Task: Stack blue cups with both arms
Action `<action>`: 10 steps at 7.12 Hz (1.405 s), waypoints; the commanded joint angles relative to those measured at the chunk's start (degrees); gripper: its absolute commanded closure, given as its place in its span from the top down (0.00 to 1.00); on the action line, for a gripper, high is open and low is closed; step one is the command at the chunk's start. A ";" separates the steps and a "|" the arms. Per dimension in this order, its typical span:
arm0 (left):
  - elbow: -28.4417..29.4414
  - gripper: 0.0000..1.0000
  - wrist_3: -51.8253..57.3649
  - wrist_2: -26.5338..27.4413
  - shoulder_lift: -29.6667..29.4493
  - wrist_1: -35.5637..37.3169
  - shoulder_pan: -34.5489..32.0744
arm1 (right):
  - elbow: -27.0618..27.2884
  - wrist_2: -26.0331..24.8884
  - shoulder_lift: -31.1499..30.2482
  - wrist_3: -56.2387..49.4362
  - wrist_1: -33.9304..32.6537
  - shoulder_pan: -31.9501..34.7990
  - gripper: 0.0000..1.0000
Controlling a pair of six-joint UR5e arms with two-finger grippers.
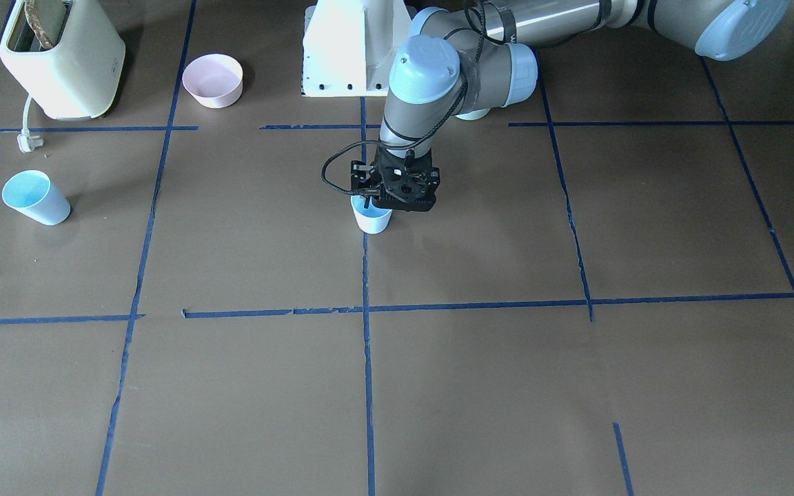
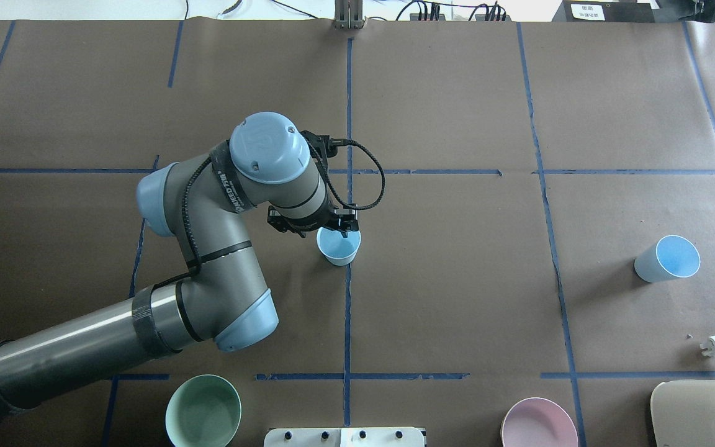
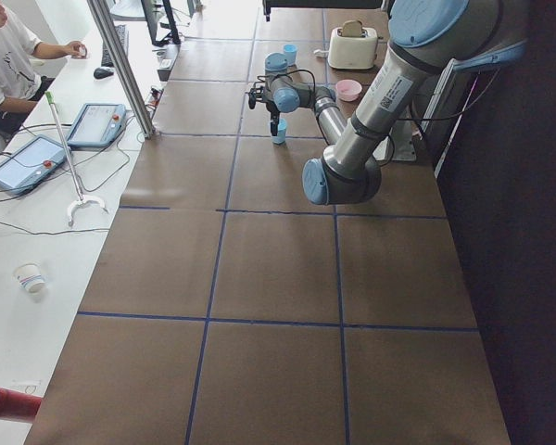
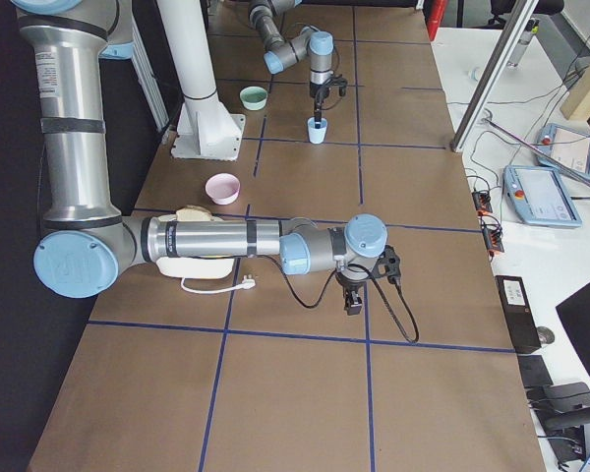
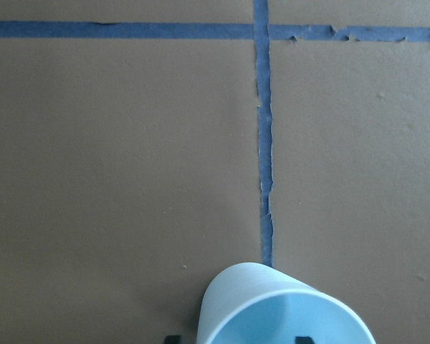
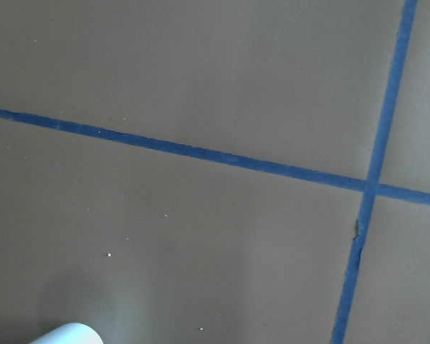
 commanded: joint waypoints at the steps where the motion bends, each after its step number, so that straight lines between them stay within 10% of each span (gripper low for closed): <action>1: -4.79 1.00 0.07 -0.33 2.98 0.03 -1.96 | 10.21 -0.16 -5.51 11.80 0.16 -5.56 1.00; 5: -5.06 1.00 -0.02 -0.24 2.98 0.03 -2.05 | 12.30 -6.74 -11.43 33.00 18.23 -17.77 0.99; 10: -5.50 1.00 -0.28 -0.24 3.24 0.03 -2.31 | 7.29 -7.54 -11.78 33.24 21.43 -21.22 0.99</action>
